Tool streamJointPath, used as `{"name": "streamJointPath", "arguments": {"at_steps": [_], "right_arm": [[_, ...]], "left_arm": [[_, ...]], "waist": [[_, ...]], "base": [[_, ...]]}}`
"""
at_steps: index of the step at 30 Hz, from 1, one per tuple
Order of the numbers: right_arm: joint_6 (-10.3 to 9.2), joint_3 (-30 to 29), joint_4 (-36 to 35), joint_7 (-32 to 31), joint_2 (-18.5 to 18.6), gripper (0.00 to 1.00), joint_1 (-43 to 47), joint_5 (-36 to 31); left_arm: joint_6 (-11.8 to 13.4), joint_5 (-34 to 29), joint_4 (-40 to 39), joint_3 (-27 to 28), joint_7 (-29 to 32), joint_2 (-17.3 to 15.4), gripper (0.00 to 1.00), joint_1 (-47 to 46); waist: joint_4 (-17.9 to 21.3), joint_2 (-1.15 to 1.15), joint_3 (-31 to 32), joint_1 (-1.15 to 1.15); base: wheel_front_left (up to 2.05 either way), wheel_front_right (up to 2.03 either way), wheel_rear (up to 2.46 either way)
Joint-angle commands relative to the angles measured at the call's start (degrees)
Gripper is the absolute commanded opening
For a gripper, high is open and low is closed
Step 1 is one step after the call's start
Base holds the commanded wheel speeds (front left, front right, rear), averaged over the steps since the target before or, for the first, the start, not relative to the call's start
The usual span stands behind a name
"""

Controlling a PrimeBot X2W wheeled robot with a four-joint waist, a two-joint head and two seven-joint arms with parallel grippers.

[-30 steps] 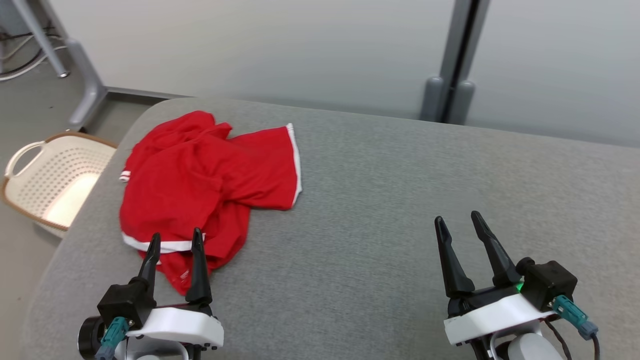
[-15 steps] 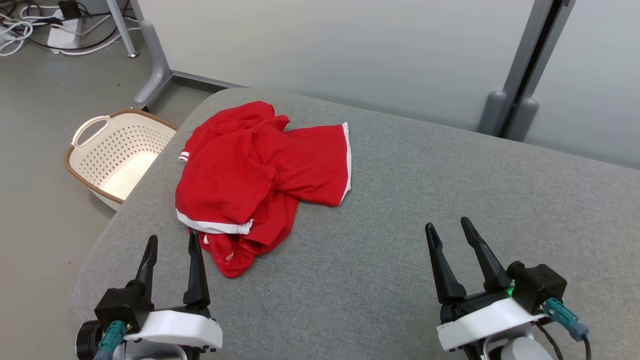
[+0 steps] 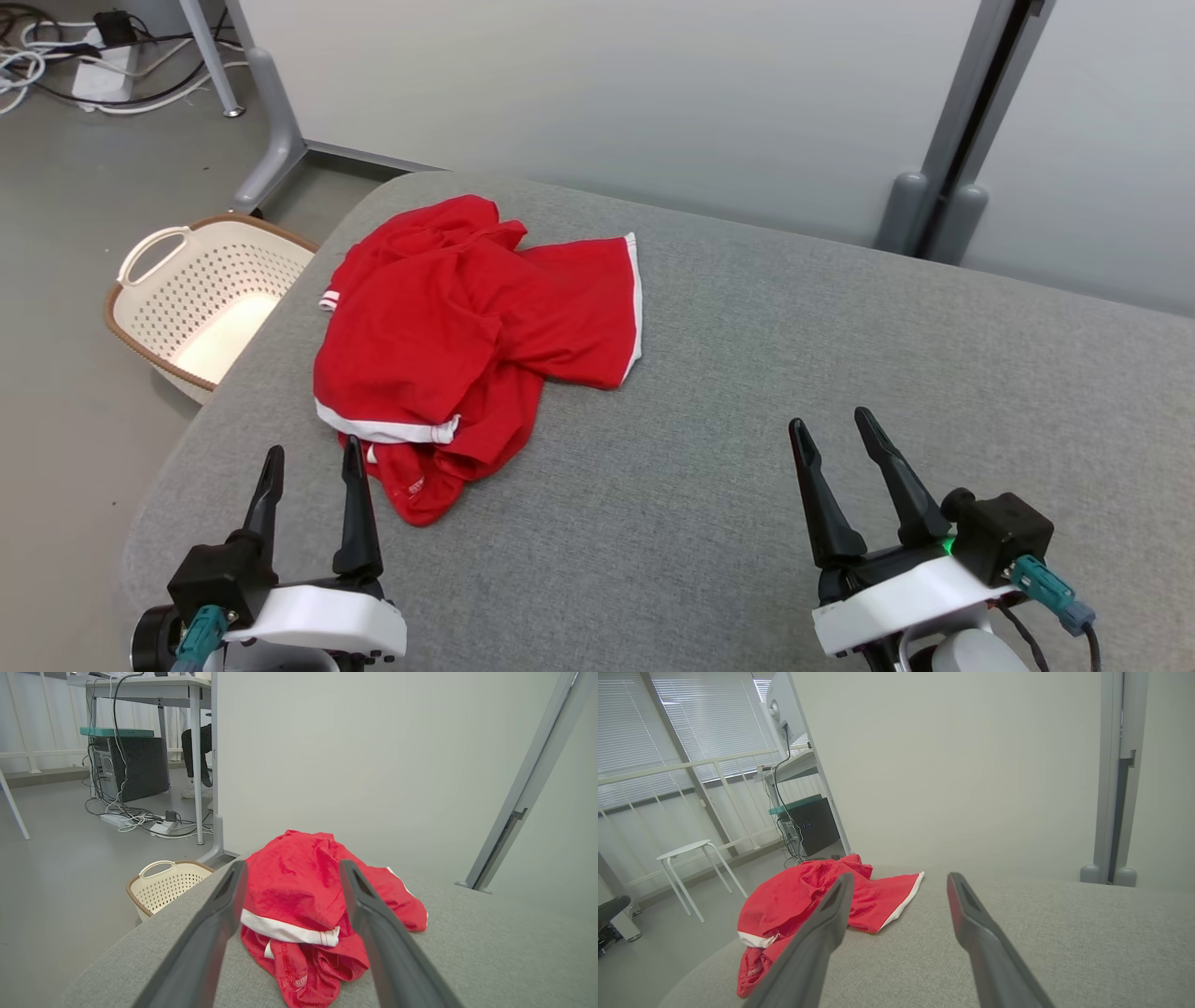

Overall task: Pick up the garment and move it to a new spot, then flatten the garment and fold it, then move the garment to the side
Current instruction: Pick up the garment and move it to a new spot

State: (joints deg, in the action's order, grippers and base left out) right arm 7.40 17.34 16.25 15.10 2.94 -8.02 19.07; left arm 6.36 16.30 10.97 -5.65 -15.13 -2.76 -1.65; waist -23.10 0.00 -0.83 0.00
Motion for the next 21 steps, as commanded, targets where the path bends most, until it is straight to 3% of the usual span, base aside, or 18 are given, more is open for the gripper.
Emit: {"name": "streamJointPath", "arguments": {"at_steps": [1, 7, 15, 21], "right_arm": [[0.17, -0.2, -0.1, 0.1, 0.3, 1.0, -0.3, 0.1], [0.17, -0.8, -0.4, 0.1, 0.6, 1.0, -1.1, -0.4], [0.17, -2.8, -1.3, 0.1, 1.6, 1.0, -2.7, -1.4], [0.17, -4.0, -2.5, 0.1, 2.1, 1.0, -4.3, -2.4]], "left_arm": [[-0.2, 0.0, -0.1, 0.5, 0.0, -0.2, 1.0, 0.0], [-0.6, 0.3, 0.6, 1.6, 0.0, -0.2, 1.0, -1.3], [-3.7, 1.0, 7.3, 4.0, -0.1, -0.2, 1.0, -7.4], [-6.8, 1.0, 14.8, 5.2, 0.8, -3.5, 1.0, -16.3]], "waist": [[0.9, 0.0, -0.5, 0.0], [3.0, 0.0, -2.1, 0.0], [6.8, 0.0, -6.9, 0.0], [9.5, 0.0, -12.1, 0.0]], "base": [[0.0, 0.0, 0.0], [0.0, 0.0, 0.0], [0.0, 0.0, 0.0], [0.0, 0.0, 0.0]]}}
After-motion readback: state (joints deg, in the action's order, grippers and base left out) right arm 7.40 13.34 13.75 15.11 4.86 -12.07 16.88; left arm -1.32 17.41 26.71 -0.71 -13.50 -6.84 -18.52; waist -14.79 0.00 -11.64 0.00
